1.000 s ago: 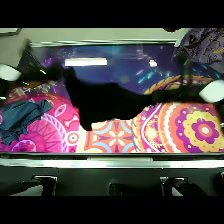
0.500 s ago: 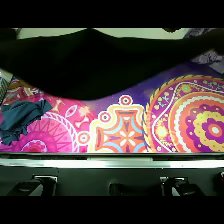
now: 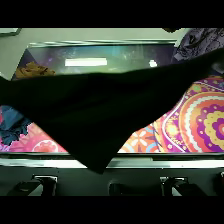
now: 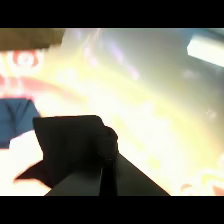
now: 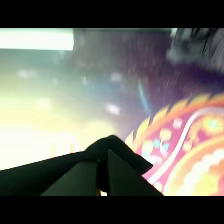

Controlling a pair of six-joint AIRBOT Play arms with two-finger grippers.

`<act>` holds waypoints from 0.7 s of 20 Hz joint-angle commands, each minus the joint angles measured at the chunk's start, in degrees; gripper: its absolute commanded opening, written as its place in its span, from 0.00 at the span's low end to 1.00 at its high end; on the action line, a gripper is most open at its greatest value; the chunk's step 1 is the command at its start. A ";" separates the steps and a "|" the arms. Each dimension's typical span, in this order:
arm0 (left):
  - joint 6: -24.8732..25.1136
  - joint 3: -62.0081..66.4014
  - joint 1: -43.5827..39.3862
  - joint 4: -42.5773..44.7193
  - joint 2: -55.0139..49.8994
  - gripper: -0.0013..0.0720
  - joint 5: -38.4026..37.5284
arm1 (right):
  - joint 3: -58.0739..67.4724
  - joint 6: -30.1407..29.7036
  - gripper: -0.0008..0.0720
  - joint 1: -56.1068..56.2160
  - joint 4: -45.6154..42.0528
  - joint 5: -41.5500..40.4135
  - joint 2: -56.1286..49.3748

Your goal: Fold the clothes and pants, and hang the long-sleeved shirts on hangers.

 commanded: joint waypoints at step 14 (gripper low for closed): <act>8.55 -10.95 2.12 -9.60 -39.39 0.56 15.41 | -2.49 3.30 0.05 -0.02 10.75 -4.90 -42.80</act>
